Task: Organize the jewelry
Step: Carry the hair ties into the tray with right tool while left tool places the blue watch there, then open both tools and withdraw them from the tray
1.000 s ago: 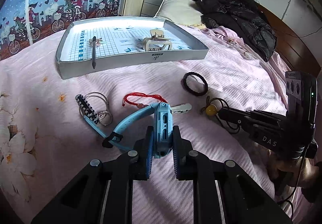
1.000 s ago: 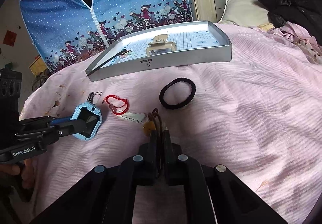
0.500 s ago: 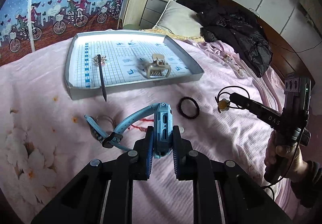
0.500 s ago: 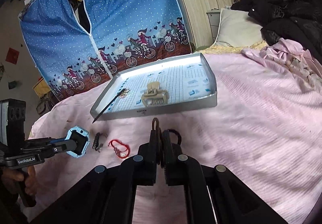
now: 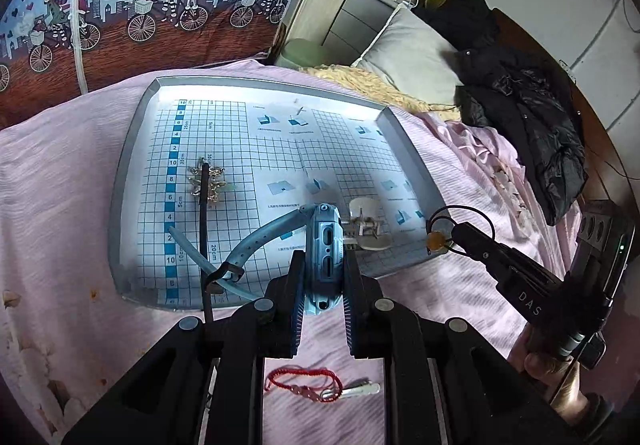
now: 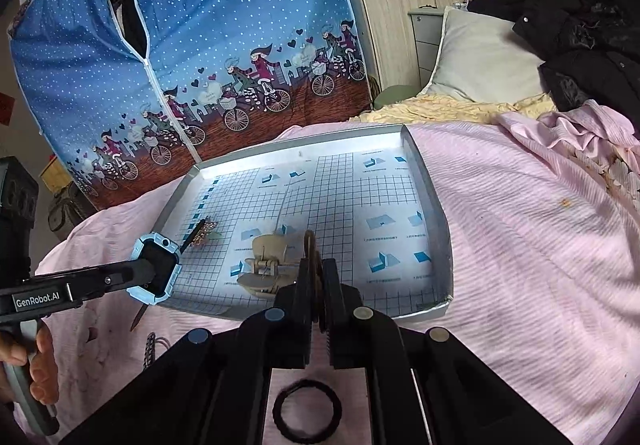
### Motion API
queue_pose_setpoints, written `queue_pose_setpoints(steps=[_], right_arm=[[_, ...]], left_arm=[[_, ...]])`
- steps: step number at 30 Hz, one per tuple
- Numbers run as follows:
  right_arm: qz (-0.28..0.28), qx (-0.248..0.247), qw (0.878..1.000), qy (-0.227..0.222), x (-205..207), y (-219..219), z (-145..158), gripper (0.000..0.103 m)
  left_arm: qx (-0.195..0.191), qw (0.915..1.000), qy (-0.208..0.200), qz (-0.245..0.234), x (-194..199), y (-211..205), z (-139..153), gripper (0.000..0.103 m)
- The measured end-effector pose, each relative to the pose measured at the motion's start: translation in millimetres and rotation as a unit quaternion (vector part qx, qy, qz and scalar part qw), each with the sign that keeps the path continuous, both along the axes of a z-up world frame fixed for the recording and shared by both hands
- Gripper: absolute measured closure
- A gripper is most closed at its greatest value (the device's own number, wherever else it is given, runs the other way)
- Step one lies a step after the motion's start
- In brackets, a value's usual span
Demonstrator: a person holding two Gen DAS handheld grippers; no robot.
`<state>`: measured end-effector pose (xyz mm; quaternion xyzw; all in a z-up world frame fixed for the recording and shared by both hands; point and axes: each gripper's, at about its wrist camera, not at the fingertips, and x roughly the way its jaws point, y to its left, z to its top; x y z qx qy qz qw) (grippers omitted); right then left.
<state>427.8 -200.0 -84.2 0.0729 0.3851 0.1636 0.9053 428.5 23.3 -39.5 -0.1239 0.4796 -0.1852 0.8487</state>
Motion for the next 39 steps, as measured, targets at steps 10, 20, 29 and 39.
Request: queue_pose_setpoints(steps=[10, 20, 29, 39], right_arm=[[0.003, -0.013, 0.999, 0.039, 10.4, 11.7, -25.2, 0.097], [-0.013, -0.007, 0.999, 0.043, 5.7, 6.4, -27.5, 0.07], [-0.042, -0.008, 0.999, -0.032, -28.1, -7.1, -7.2, 0.014], [-0.058, 0.01, 0.989, -0.135, -95.3, -11.6, 31.0, 0.0]], left_arm=[[0.011, 0.9996, 0.018, 0.018, 14.3, -5.0, -26.1, 0.089], [-0.025, 0.998, 0.046, 0.037, 17.9, 2.9, -21.5, 0.077], [-0.047, 0.9953, -0.042, 0.074, -13.7, 25.9, 9.1, 0.01], [0.034, 0.9674, -0.239, 0.076, -105.7, 25.9, 55.4, 0.002]])
